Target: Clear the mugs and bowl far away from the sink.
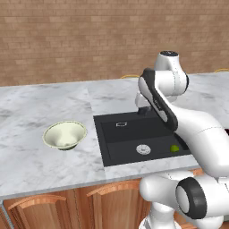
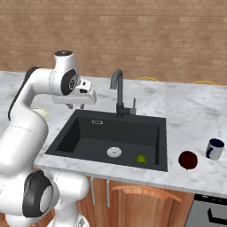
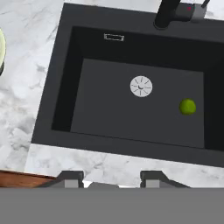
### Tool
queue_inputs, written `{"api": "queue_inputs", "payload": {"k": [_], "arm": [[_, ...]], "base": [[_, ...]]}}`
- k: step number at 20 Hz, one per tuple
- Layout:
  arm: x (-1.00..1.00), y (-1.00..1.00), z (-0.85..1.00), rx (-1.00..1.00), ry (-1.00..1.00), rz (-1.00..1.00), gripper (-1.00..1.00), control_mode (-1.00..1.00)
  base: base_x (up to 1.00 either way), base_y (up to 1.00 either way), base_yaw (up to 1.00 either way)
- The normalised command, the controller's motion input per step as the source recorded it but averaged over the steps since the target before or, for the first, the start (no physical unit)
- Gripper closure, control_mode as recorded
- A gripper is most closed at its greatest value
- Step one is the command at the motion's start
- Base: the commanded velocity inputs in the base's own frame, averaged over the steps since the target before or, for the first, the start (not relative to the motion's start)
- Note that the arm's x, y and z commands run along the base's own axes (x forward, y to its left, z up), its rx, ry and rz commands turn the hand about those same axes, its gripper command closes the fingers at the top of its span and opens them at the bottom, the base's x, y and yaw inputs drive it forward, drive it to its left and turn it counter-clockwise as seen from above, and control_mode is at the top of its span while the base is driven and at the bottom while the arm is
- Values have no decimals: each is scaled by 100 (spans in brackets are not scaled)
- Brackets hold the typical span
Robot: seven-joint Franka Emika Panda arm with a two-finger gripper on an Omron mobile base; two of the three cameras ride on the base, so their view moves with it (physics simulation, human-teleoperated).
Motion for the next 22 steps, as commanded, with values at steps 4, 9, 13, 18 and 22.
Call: {"api": "queue_inputs", "payload": {"k": [4, 9, 13, 18, 22], "arm": [[-11, -7, 0, 4, -1, -2, -100, -100], [-33, 9, -11, 1, 3, -6, -100, -100], [-17, 92, -46, 11, 4, -14, -100, -100], [3, 100, -37, 30, 0, -12, -100, -100], [19, 100, -19, 19, 0, -6, -100, -100]], "base": [[0, 0, 0], [0, 0, 0], [0, 0, 0], [0, 0, 0], [0, 0, 0]]}}
